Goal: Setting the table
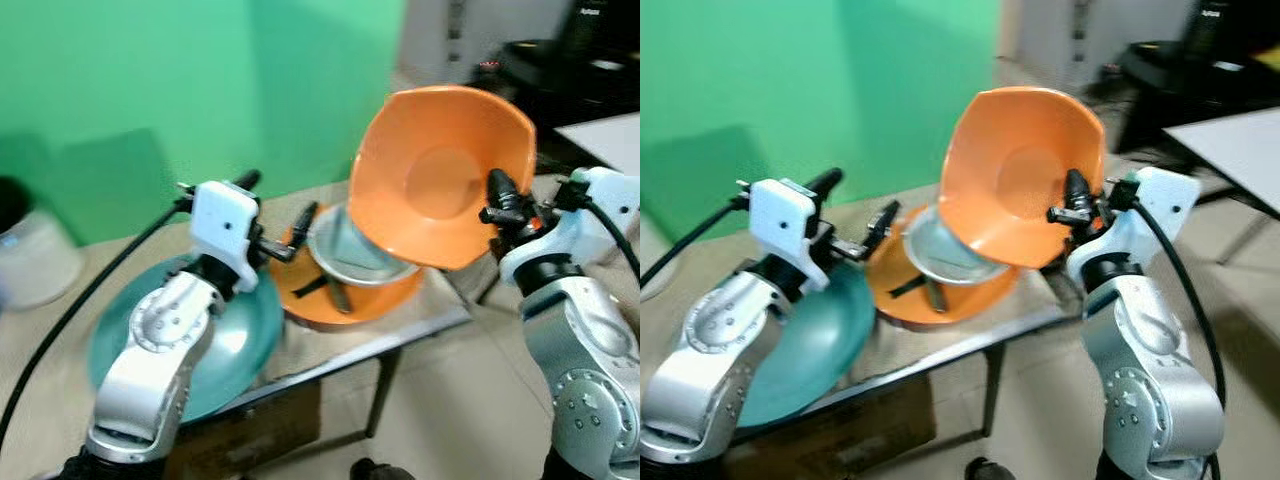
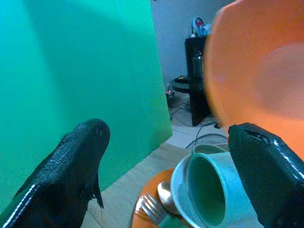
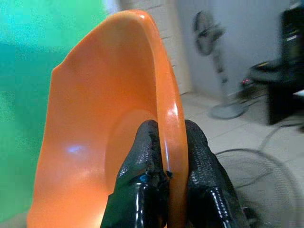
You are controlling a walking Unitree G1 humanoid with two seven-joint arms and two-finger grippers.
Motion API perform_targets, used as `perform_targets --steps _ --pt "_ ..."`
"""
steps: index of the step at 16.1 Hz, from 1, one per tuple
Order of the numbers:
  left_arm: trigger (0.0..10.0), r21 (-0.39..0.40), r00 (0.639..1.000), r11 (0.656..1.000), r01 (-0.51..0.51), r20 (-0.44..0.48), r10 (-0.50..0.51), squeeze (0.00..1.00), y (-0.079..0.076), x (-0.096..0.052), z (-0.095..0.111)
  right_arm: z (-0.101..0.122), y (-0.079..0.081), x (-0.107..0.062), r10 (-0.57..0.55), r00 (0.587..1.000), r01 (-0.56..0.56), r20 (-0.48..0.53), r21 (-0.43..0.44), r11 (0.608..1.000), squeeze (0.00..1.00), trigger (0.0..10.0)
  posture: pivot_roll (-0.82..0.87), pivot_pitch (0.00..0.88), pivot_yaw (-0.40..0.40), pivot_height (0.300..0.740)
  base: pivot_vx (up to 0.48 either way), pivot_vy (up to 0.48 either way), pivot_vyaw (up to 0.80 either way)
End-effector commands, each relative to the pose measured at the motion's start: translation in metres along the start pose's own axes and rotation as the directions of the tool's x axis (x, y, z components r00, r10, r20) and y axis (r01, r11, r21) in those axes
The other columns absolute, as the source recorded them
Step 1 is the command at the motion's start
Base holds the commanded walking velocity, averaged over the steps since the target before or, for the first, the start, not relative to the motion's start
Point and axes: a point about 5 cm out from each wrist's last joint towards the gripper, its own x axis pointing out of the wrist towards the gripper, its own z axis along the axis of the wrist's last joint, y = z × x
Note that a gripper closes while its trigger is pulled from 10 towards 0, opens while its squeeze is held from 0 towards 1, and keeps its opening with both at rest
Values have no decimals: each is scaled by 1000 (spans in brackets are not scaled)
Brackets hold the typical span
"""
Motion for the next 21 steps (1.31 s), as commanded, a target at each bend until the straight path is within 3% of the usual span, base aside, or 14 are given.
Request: perform_targets --steps 1,5,12,16,21 --pt "10000 17 1000 999 -30 -3 30 204 7 0 -1 8 1 0 -7 999 8 52 -21 1000 0 10000 83 0 42 740 0 0 -800" --pt "10000 10 996 996 -89 -16 89 200 16 4 -3 2 -14 0 -95 995 99 38 -133 986 0 10000 77 0 49 740 0 0 -800" --pt "10000 21 991 991 -133 -25 133 196 21 6 -7 2 -18 -6 -91 994 103 61 -259 960 0 10000 64 0 64 740 0 0 -800" --pt "10000 26 993 993 -115 -17 116 204 17 6 -8 -1 -27 -8 -121 991 135 64 -287 948 0 10000 64 0 64 740 0 0 -800" --pt "10000 20 995 995 -96 -6 96 227 16 8 -7 -6 -22 -9 -114 992 124 50 -280 952 0 10000 59 0 71 740 103 0 -800"
